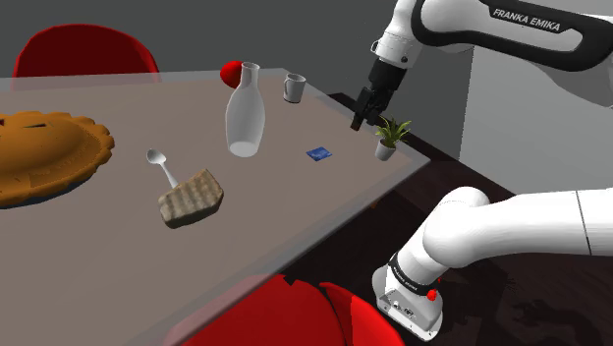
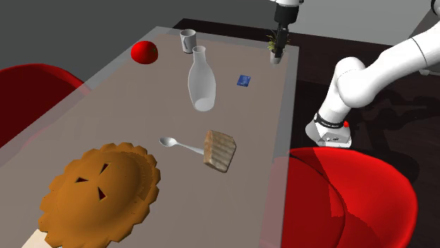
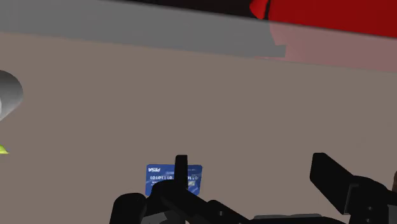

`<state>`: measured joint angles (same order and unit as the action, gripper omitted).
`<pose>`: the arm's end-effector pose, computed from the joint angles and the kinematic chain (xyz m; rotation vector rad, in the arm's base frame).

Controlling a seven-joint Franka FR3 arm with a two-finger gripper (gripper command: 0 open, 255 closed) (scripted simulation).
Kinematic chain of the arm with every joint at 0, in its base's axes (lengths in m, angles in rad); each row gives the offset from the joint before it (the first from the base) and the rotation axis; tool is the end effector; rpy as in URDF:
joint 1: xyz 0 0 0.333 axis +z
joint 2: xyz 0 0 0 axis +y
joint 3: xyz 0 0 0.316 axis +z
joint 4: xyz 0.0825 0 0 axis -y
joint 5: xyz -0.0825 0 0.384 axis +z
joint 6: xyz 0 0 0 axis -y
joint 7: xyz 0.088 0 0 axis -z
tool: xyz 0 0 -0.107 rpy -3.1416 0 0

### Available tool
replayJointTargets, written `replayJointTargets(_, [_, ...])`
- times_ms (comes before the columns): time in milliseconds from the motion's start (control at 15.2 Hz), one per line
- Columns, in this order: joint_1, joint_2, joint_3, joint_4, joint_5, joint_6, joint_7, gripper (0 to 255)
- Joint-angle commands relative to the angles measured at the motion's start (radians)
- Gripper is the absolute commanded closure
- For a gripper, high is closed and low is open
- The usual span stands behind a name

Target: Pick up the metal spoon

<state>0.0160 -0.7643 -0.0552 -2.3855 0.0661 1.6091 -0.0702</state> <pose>0.3153 -0.0099 0.5733 -3.0361 -0.0662 0.0122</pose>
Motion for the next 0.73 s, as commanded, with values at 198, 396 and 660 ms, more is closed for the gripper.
replayJointTargets(198, [0.022,0.042,0.070,0.000,0.029,0.061,0.072,0])
replayJointTargets(396, [0.040,0.097,0.139,0.012,0.051,0.121,0.143,0])
replayJointTargets(660, [0.058,0.188,0.229,0.048,0.064,0.198,0.239,0])
